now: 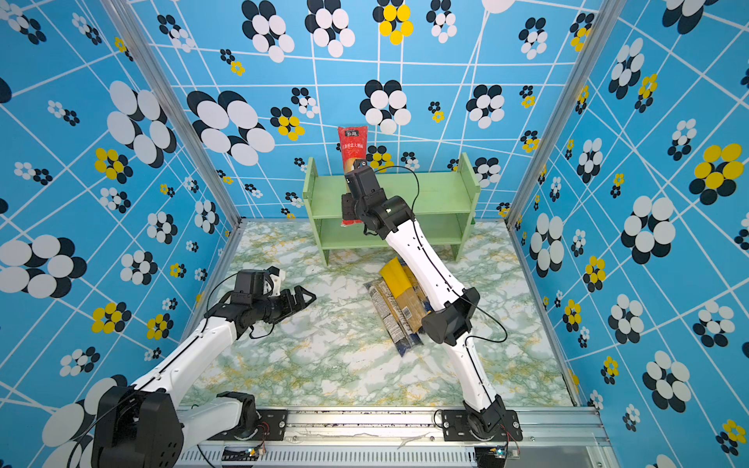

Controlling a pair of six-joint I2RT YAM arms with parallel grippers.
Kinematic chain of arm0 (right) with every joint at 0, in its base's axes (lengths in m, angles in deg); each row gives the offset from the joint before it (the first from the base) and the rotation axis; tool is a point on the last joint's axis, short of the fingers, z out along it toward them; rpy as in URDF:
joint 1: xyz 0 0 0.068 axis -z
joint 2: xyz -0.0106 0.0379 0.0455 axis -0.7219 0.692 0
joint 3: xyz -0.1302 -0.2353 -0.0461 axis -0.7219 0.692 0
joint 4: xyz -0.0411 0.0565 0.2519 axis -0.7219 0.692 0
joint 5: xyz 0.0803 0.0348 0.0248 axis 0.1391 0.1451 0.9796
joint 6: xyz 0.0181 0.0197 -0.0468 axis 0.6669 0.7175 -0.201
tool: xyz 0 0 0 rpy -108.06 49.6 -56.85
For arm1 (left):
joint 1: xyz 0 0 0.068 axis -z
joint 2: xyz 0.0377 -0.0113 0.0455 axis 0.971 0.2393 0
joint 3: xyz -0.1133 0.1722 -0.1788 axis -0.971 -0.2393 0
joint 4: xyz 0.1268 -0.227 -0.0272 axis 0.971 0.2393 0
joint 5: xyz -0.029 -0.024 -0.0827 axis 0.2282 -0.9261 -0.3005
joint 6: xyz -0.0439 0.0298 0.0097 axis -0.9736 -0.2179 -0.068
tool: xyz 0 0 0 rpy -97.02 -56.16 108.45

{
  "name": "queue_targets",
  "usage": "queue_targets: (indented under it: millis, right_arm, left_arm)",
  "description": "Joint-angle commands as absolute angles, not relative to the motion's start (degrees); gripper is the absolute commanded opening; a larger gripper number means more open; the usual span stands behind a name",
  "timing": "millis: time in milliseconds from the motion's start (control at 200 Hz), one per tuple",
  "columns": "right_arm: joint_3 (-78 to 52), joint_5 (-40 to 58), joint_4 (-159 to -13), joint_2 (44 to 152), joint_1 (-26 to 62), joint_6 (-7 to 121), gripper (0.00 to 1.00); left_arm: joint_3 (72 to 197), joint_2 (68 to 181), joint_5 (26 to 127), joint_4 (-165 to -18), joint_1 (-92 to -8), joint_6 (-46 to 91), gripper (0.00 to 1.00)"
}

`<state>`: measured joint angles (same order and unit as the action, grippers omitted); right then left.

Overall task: Place and organize the pasta boxes and bags onto the shelf
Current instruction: 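Carry the upright red bag onto the shelf's upper tier with the right gripper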

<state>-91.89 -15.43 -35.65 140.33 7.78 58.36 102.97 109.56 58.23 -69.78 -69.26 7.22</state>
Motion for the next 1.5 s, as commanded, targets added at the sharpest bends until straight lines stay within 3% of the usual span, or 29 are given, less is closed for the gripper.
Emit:
queue_targets:
  millis: [0, 1494]
  right_arm:
    - [-93.3, -17.3, -46.4, 139.1, 7.9, 59.1, 0.00]
    - [-93.3, -14.4, -53.2, 143.5, 7.9, 61.0, 0.00]
  left_arm:
    - [103.4, 108.7, 57.2, -69.5, -69.8, 8.6, 0.99]
    - [103.2, 108.2, 56.2, -70.3, -70.0, 8.5, 0.99]
